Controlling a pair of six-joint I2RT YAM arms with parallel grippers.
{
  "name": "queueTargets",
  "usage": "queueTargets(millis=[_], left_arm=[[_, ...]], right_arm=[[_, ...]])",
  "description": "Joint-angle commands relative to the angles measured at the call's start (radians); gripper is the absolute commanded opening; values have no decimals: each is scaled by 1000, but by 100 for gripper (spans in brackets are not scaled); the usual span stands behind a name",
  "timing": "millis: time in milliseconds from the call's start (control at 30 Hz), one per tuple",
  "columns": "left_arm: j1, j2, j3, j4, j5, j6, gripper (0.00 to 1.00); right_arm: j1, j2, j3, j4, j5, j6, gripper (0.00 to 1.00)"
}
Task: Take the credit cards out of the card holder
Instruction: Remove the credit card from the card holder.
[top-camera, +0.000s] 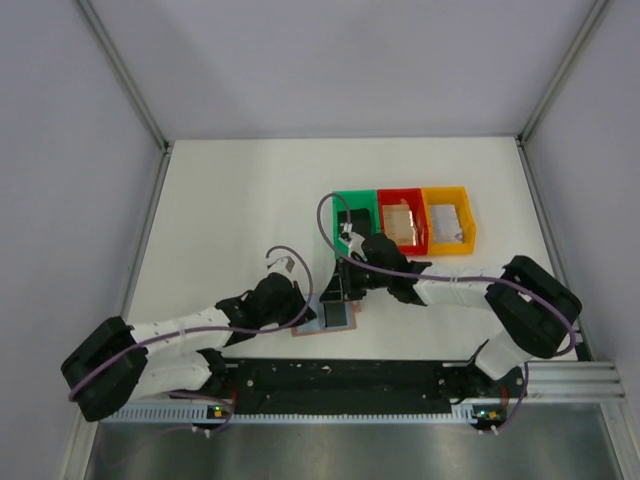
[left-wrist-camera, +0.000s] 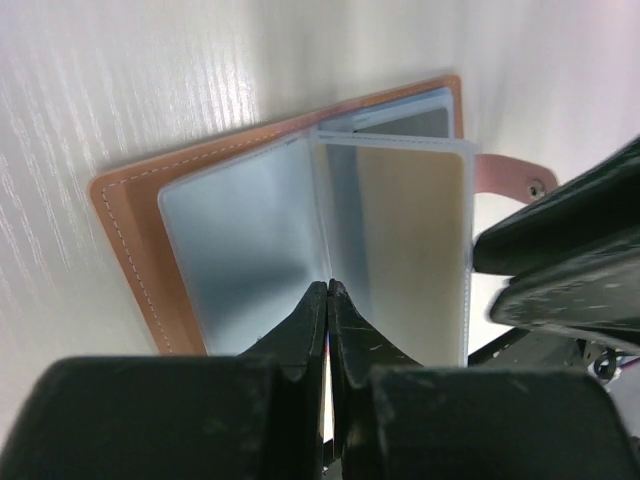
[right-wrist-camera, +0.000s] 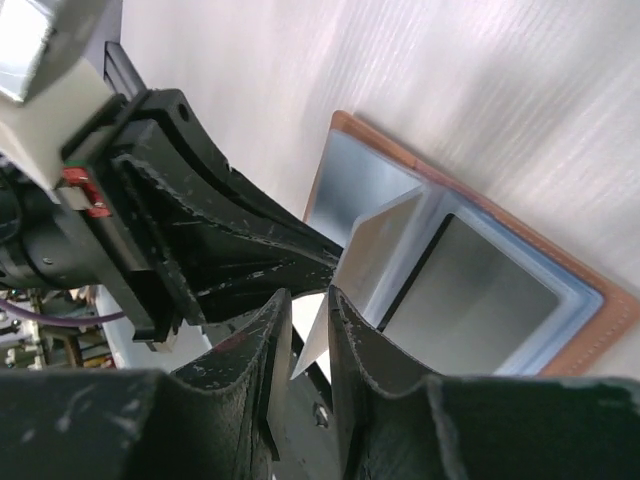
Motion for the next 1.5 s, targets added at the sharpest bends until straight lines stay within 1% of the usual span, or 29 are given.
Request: queueTargets(millis=[0,100,133,267,367,467,567,600,667,733,833,933,1067,1133,1200,1300,1467], left_arm=[[-1,-83,-26,-6,-63,-42,5],[0,-149,-52,-21,-109,-65,6],[2,-169,-62,-52,-122,-75,6],[8,-244,-101,-92,-155,-105,11],[13,-296,-127,-116,-178,-128,15],[17,-361,-150,-148,-204,-151,21],[22,-410,-161,-177,-219,-161,29],[22,-424,-162,-187,-224,-162,32],[23,-442,-164,-207,-230,-170,32],[22,-462,-164,-225,-235,-174,32],[23,-494,-152,-262,-248,-174,32],[23,-529,-121,-332,-277,-162,33],[23,-580,-79,-412,-313,-145,32],[23,-599,-69,-423,-317,-139,32],[23,-600,-69,-405,-304,-136,31],[23,-568,-85,-305,-253,-119,27],[23,-397,-96,-169,-199,-118,14]], right_arm=[[25,60,49,73,-30,13,22],[39,109,74,83,-32,17,22],[43,124,81,88,-33,20,22],[59,170,120,96,-38,27,23],[71,195,155,70,-33,11,24],[80,220,196,16,-29,-9,29],[86,230,216,-1,-46,-16,42],[91,230,218,0,-52,-16,45],[97,227,221,-4,-62,-16,46],[97,215,216,-6,-58,-16,46],[97,181,202,-58,14,-36,45],[96,166,192,-116,72,-42,44],[89,160,157,-95,99,-20,44],[86,160,149,-93,109,-15,44],[86,166,149,-90,109,-19,44],[83,177,147,-81,102,-21,44],[82,192,141,-59,89,-13,43]])
